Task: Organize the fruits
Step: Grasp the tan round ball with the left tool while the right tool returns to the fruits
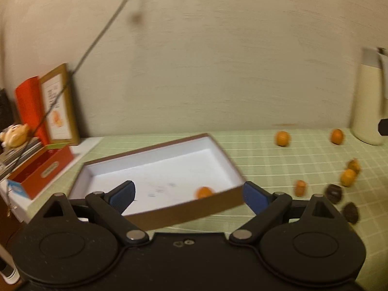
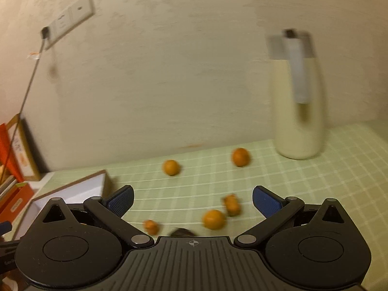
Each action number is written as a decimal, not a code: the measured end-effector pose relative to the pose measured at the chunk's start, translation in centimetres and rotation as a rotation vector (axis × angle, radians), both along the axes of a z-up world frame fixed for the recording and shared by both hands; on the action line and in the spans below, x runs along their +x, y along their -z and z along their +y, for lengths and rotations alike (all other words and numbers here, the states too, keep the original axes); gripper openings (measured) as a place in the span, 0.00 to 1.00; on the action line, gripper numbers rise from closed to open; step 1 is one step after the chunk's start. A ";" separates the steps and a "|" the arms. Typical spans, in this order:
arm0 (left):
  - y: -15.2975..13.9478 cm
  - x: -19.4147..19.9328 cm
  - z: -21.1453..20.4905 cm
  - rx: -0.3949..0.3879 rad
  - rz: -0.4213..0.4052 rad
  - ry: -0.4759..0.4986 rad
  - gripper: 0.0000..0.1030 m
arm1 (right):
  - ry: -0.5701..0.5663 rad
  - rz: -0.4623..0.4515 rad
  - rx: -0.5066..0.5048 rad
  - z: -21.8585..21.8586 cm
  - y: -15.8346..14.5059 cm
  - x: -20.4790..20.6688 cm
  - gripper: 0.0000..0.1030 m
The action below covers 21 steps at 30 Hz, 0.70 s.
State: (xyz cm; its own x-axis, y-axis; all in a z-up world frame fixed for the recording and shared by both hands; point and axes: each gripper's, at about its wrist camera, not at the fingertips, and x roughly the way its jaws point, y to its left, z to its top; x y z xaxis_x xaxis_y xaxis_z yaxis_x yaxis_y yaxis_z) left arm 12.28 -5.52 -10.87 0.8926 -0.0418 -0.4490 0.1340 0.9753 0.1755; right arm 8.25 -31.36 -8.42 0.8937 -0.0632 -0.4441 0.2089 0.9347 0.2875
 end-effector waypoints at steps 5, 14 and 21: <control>1.0 -1.3 -3.1 0.008 0.014 0.095 0.86 | 0.079 0.011 -0.012 -2.8 0.3 -2.2 1.00; 3.2 -3.7 -9.4 0.042 0.059 0.287 0.72 | 0.145 0.046 -0.040 -5.4 1.3 -5.1 1.00; 5.2 -4.4 -12.6 0.081 0.081 0.354 0.66 | 0.133 0.062 -0.030 -6.4 2.3 -6.2 1.00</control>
